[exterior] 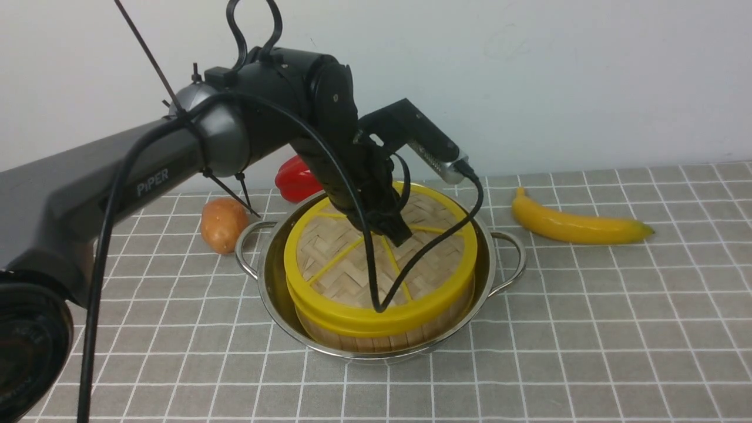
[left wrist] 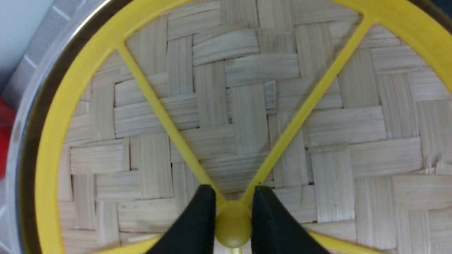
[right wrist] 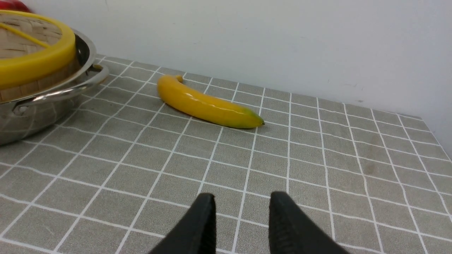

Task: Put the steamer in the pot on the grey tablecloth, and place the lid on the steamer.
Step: 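Place the yellow bamboo steamer lid onto the steamer in the pot with the left gripper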

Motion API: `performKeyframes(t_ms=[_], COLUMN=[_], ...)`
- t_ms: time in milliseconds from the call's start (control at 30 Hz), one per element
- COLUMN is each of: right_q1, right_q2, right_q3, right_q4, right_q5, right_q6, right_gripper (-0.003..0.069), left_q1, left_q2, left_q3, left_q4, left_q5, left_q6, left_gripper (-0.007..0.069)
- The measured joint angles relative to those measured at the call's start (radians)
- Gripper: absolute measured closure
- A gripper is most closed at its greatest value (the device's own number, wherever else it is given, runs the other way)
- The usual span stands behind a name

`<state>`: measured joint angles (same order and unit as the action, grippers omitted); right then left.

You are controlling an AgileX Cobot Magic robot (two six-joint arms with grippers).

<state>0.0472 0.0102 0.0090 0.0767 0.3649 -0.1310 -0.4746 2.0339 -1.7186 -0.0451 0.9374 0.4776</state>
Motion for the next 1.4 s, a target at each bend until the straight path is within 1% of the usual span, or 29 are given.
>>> performKeyframes(t_ms=[100,300,333,367,433,467,500,600,667,767,900,1233,1300,1400], right_q1=[0.0,0.0,0.0,0.0,0.0,0.0,0.0,0.0,0.0,0.0,0.0,0.0,0.0,0.0], right_q2=[0.0,0.0,0.0,0.0,0.0,0.0,0.0,0.0,0.0,0.0,0.0,0.0,0.0,0.0], right_q3=[0.0,0.0,0.0,0.0,0.0,0.0,0.0,0.0,0.0,0.0,0.0,0.0,0.0,0.0], right_q4=[0.0,0.0,0.0,0.0,0.0,0.0,0.0,0.0,0.0,0.0,0.0,0.0,0.0,0.0], right_q5=[0.0,0.0,0.0,0.0,0.0,0.0,0.0,0.0,0.0,0.0,0.0,0.0,0.0,0.0], right_q6=[0.0,0.0,0.0,0.0,0.0,0.0,0.0,0.0,0.0,0.0,0.0,0.0,0.0,0.0], right_gripper=[0.0419,0.0419,0.0419,0.0419,0.0419,0.0419,0.0419,0.0419,0.0419,0.0419,0.0419,0.0419,0.0419,0.0419], left_q1=[0.0,0.0,0.0,0.0,0.0,0.0,0.0,0.0,0.0,0.0,0.0,0.0,0.0,0.0], left_q2=[0.0,0.0,0.0,0.0,0.0,0.0,0.0,0.0,0.0,0.0,0.0,0.0,0.0,0.001], left_q3=[-0.001,-0.001,-0.001,-0.001,-0.001,-0.001,-0.001,-0.001,-0.001,-0.001,-0.001,-0.001,-0.001,-0.001], left_q4=[0.0,0.003,0.008,0.009,0.019,0.022,0.034,0.045,0.076,0.095,0.101,0.097,0.096,0.089], left_q5=[0.005,0.006,0.006,0.006,0.006,0.006,0.005,0.002,-0.002,-0.004,-0.004,-0.005,-0.005,-0.007], left_q6=[-0.054,-0.123,-0.158,-0.169,-0.24,-0.252,-0.305,-0.366,-0.453,-0.5,-0.52,-0.522,-0.531,-0.576], left_gripper=[0.0501,0.0501,0.0501,0.0501,0.0501,0.0501,0.0501,0.0501,0.0501,0.0501,0.0501,0.0501,0.0501,0.0501])
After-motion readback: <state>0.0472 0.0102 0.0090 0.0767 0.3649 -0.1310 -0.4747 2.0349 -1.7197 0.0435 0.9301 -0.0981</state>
